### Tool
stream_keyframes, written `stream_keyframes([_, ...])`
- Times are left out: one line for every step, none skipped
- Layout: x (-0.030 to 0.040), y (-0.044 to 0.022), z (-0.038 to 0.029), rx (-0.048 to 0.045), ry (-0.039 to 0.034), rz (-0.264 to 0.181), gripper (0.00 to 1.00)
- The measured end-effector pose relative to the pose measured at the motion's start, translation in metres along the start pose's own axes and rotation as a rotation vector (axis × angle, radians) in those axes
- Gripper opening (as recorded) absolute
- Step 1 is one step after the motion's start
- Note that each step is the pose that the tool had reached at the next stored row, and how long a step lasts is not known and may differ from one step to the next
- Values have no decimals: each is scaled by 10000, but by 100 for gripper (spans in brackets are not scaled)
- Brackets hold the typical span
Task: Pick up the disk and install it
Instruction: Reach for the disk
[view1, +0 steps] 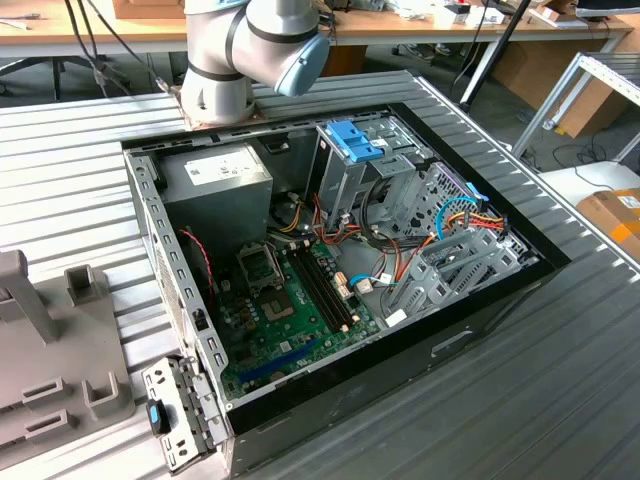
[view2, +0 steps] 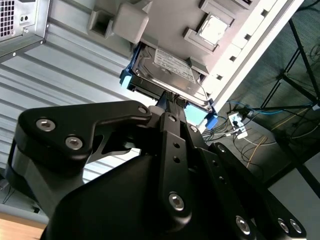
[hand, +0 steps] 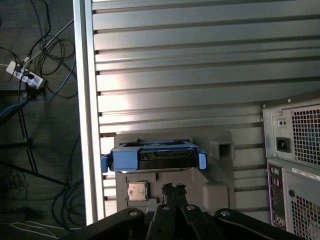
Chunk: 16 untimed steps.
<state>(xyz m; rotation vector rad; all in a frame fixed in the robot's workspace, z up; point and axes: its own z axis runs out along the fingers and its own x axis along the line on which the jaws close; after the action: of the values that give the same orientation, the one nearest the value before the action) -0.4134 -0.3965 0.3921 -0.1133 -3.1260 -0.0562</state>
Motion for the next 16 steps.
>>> stream_keyframes([3,-1,0,0,0,0,11])
stream_keyframes([12,-1,1,0,-2,1,11])
stream_keyframes([30,-3,1,0,-1,0,11])
stream_keyframes([44,-3,1,-1,-1,0,11])
stream_keyframes([61,-5,1,0,0,0,11])
stream_keyframes([82,-6,1,0,0,0,11])
stream_keyframes([95,-7,1,0,0,0,11])
stream_keyframes([102,-8,1,0,-1,0,11])
stream_keyframes([112,-9,2,0,0,0,11])
stream_keyframes([114,-9,1,0,1,-1,11])
stream_keyframes([117,-9,2,-1,-1,0,11])
stream_keyframes([118,-9,1,0,0,0,11])
stream_keyframes([118,-9,1,0,0,-1,11])
stream_keyframes([118,-9,2,0,0,0,11])
stream_keyframes([118,-9,2,0,-1,0,11])
stream_keyframes([119,-9,1,0,0,0,11])
